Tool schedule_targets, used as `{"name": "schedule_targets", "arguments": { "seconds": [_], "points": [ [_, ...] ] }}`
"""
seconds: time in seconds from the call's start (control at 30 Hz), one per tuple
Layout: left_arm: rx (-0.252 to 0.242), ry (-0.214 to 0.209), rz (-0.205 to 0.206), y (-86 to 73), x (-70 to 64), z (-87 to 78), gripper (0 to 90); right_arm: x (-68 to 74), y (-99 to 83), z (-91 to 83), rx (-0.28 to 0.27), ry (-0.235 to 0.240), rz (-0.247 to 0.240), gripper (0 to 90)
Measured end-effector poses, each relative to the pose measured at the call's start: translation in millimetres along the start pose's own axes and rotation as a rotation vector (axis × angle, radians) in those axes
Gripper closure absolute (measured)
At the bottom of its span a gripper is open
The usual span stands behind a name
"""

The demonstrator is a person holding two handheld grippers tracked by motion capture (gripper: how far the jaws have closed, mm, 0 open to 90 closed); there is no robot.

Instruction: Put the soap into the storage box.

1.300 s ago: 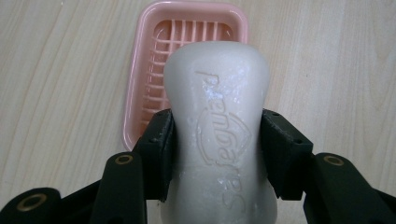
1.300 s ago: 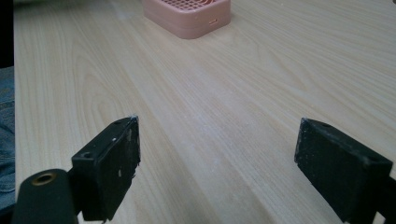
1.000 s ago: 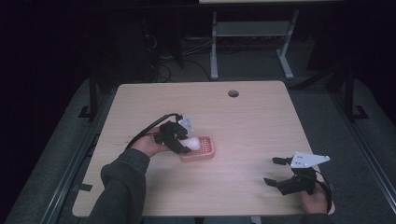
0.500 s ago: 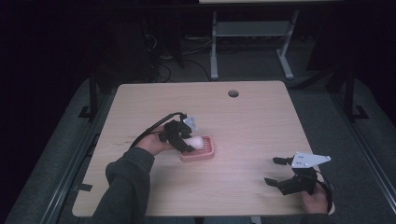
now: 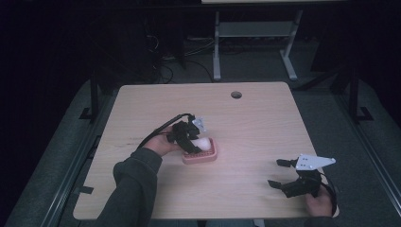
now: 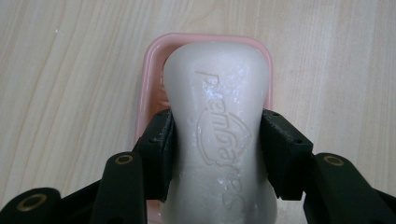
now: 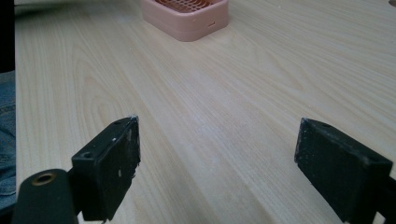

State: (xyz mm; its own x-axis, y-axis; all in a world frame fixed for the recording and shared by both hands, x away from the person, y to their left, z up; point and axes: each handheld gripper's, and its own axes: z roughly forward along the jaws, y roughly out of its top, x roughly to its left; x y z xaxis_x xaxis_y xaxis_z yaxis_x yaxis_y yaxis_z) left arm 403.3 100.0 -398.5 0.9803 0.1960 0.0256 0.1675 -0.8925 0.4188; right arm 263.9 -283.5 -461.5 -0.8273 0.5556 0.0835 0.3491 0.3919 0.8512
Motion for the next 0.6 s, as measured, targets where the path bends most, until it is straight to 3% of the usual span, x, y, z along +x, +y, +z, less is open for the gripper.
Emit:
{"name": "schedule_targets", "arguments": {
  "seconds": [0.6],
  "points": [
    [0.038,-0.022,-0.02,-0.4,7.8,20.2,48.9,-1.0,-0.6,0.0,-0.001,-0.002,-0.001,13.5]
  ]
}}
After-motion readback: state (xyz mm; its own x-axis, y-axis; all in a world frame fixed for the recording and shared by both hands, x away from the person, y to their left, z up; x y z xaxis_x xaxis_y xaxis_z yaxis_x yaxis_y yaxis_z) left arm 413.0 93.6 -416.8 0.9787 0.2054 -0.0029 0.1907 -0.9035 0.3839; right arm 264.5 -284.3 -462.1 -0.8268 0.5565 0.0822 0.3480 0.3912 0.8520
